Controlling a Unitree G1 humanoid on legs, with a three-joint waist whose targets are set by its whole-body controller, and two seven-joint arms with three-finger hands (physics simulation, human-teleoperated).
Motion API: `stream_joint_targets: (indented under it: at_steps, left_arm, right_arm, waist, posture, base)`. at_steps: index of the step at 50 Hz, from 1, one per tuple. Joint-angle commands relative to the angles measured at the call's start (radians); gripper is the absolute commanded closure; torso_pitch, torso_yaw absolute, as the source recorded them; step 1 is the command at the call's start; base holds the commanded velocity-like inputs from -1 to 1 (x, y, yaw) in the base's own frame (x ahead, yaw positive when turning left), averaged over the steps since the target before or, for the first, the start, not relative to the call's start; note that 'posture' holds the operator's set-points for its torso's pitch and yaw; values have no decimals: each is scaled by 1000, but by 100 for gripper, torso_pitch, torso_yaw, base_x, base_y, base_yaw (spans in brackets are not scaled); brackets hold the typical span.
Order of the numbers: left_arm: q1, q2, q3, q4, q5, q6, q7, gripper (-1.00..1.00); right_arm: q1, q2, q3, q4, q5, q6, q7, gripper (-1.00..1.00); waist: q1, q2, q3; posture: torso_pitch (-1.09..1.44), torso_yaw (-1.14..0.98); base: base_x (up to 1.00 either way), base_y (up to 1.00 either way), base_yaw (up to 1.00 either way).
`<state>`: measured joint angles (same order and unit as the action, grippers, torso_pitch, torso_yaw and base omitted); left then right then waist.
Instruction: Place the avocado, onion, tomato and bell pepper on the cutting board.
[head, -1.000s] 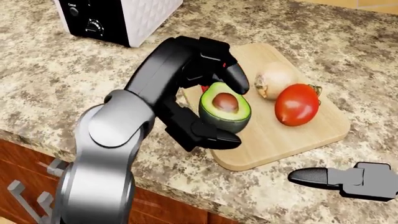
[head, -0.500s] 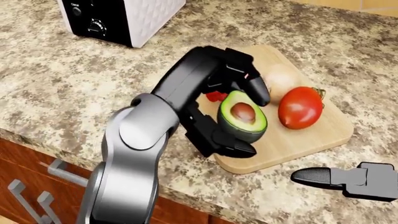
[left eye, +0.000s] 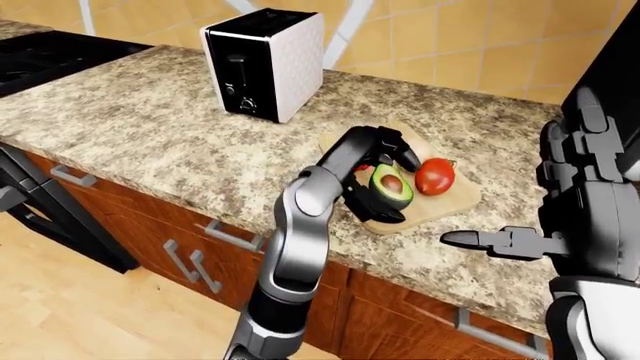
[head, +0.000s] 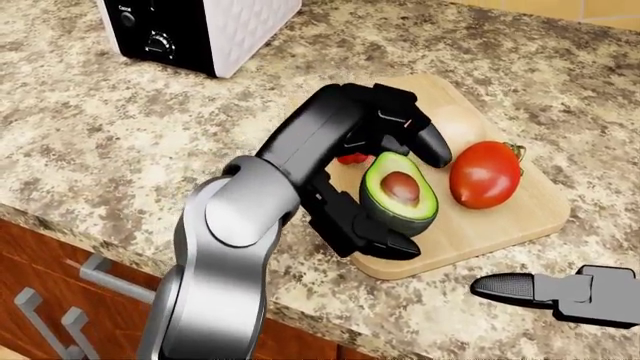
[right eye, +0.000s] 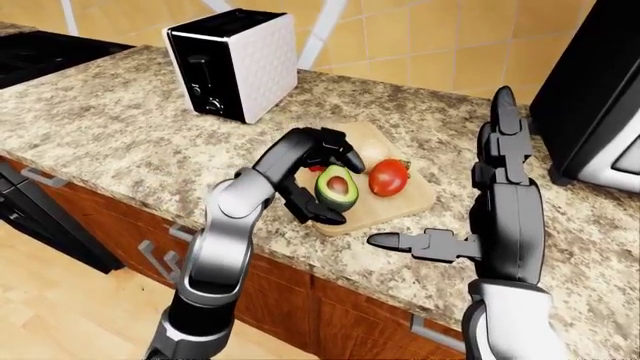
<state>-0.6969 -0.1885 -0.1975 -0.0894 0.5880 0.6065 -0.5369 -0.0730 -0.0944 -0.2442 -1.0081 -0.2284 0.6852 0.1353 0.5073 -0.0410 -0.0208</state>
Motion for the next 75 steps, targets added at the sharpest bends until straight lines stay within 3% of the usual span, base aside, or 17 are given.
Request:
stream_joint_targets:
  at_steps: [1,15,28,30,44,54,60,62,65,66,75]
  left_arm:
    - [-40,-6,8,-38,2,-28,13,22]
    - [-46,-9,8,-17,3,-43,14,3]
    - [-37,-9,5,-17,8,-46,10,-3]
    - [-40,-9,8,-15,6,-46,11,-28]
    - [-32,-13,4,-16,16,-51,10,-58]
    - [-77,-12,12,-76,35,10,-26,-49]
    - [-157,35,66,-134,9,84,-31,-48]
    - [-175,64,104,-134,-15,91,4,-54]
    - [-183,114,129,-159,-58,118,24,-78]
    - [-183,135,130,-168,-69,125,23,-100]
    - [-168,252,205,-209,-182,141,170,-100]
  right_arm:
    - [-21,-9,-3,-29,-3,-20,-5,-100]
    - [-16,-8,-24,-39,4,-21,10,-100]
    - [-4,-4,-17,-39,1,-28,5,-100]
    - [-5,-5,-14,-39,-1,-27,3,-100]
    - [5,1,-5,-19,-2,-52,-8,-100]
    - [-10,-9,-15,-32,2,-26,0,-100]
    - [-17,-13,-22,-39,3,-16,6,-100]
    - [-25,-15,-24,-39,1,-12,8,-100]
    - [-27,-14,-27,-39,-1,-12,13,-100]
    - [-31,-14,-28,-39,-2,-10,14,-100]
    - [-61,-16,-31,-39,-28,9,34,-100]
  waist:
    - [1,-7,-19]
    - [2,-7,-19]
    - [1,-6,-19]
    - [1,-6,-19]
    - [1,-7,-22]
    - [1,-8,-20]
    - [1,-5,-17]
    - [0,-2,-16]
    - [-2,2,-17]
    - [-3,3,-17]
    - [-6,11,-15]
  posture:
    - [0,38]
    - [0,38]
    - [0,38]
    - [0,38]
    - [0,38]
    - [0,38]
    - [0,38]
    - [0,38]
    - [0,38]
    - [0,38]
    - [0,38]
  base:
    - [0,0,0]
    - [0,0,0]
    - [0,0,0]
    - [0,0,0]
    - [0,0,0]
    - [0,0,0]
    - [0,0,0]
    - [0,0,0]
    - [0,0,0]
    - [0,0,0]
    - [0,0,0]
